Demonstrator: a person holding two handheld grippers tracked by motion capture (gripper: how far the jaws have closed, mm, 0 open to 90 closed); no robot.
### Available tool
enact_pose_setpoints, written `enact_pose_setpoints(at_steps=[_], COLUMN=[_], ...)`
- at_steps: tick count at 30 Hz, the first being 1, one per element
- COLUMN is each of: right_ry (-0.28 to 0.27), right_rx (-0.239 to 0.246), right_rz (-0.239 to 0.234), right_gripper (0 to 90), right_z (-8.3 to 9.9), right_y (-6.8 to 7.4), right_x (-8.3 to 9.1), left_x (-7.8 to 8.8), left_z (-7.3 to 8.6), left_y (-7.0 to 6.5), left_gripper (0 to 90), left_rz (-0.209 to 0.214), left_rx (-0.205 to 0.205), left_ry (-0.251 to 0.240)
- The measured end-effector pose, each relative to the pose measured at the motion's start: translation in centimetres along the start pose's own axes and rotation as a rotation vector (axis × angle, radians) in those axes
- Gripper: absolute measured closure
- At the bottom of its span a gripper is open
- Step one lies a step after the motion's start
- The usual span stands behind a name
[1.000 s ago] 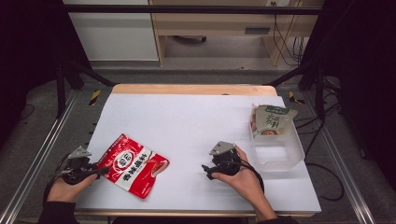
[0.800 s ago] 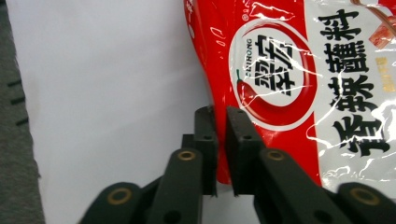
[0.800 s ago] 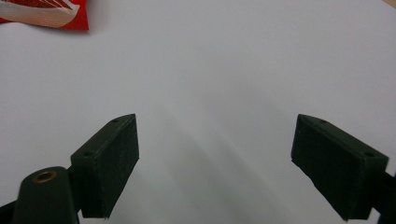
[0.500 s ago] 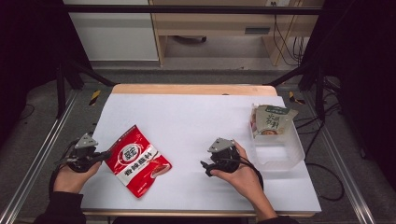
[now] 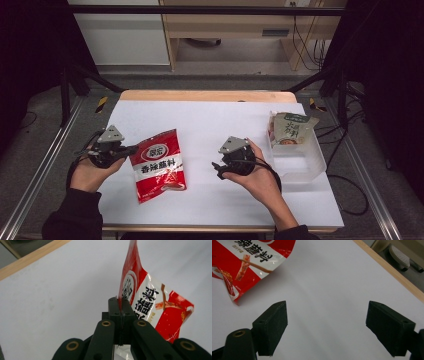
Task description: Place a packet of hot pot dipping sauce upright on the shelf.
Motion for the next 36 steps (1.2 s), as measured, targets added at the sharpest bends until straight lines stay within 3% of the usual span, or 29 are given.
enact_pose_setpoints(at_steps=[6, 15, 23, 36], right_ry=[0.009, 0.015, 0.020, 0.023], right_rx=[0.052, 0.108, 0.157, 0.193], right_rz=[-0.007, -0.020, -0.032, -0.065], right_gripper=[22.2, 27.0, 30.3, 37.1], right_z=[-2.1, -5.0, -6.3, -7.7], right_y=[-0.2, -0.7, -1.1, -0.9], right_x=[0.6, 1.0, 1.2, 0.4], left_x=[0.3, 0.0, -0.3, -0.2], left_z=[-2.0, -3.7, -4.7, -5.8], left_y=[-1.3, -2.3, -3.3, -4.3], left_gripper=[90.0, 90.0, 90.0, 90.0], left_rz=[0.023, 0.043, 0.059, 0.085], left_rx=[-0.052, -0.106, -0.140, -0.182], left_ry=[-0.011, -0.004, -0.002, -0.003])
Point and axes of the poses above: each handheld gripper's, and its own axes: x roughly backward along the jaws, z roughly out of its underside, y roughly to its left, the point moved 3 cm from there along -x, roughly forward along the jaws, and after that the axes turned 5 degrees about x, right-handed, at the moved point
